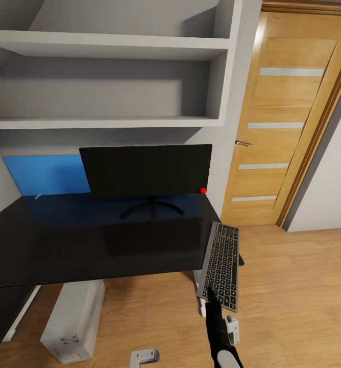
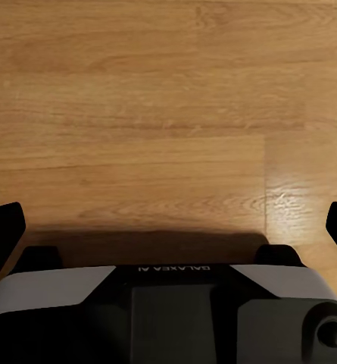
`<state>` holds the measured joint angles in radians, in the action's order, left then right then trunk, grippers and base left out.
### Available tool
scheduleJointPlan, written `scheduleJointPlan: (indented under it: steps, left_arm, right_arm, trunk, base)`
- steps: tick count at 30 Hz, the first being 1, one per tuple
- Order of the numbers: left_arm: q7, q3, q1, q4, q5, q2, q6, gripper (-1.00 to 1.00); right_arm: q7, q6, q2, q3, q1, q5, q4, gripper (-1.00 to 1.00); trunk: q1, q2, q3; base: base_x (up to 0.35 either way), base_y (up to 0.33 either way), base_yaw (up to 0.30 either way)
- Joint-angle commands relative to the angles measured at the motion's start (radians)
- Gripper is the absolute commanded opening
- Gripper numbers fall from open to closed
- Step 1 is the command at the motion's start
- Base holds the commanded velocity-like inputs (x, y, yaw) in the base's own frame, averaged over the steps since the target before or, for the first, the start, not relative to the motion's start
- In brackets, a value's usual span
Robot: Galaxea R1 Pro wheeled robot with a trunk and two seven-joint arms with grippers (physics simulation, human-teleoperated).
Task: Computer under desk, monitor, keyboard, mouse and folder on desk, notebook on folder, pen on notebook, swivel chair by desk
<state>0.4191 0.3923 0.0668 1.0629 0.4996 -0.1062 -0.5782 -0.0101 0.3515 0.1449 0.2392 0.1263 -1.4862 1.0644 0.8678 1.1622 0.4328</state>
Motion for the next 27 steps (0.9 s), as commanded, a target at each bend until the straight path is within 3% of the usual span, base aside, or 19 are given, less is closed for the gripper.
scheduleJointPlan:
  steps: [1,15,27]
  left_arm:
    - [0.010,0.002,0.001,0.001,0.011,0.000,-0.002,1.00]
    - [0.010,0.002,0.001,0.000,0.011,0.000,-0.002,1.00]
    - [0.010,0.002,0.001,0.000,0.011,0.000,-0.002,1.00]
  right_arm:
    - [0.007,0.005,-0.001,0.002,0.001,-0.010,0.001,1.00]
    - [0.103,-0.002,0.001,0.002,0.002,-0.009,0.000,1.00]
    - [0.113,-0.001,0.000,0.001,0.003,-0.009,0.001,1.00]
  trunk:
    - [0.000,0.001,0.001]
    - [0.000,0.001,0.001]
    - [0.000,0.001,0.001]
  base:
    - [0.000,0.000,0.000]
    - [0.000,0.000,0.000]
    - [0.000,0.000,0.000]
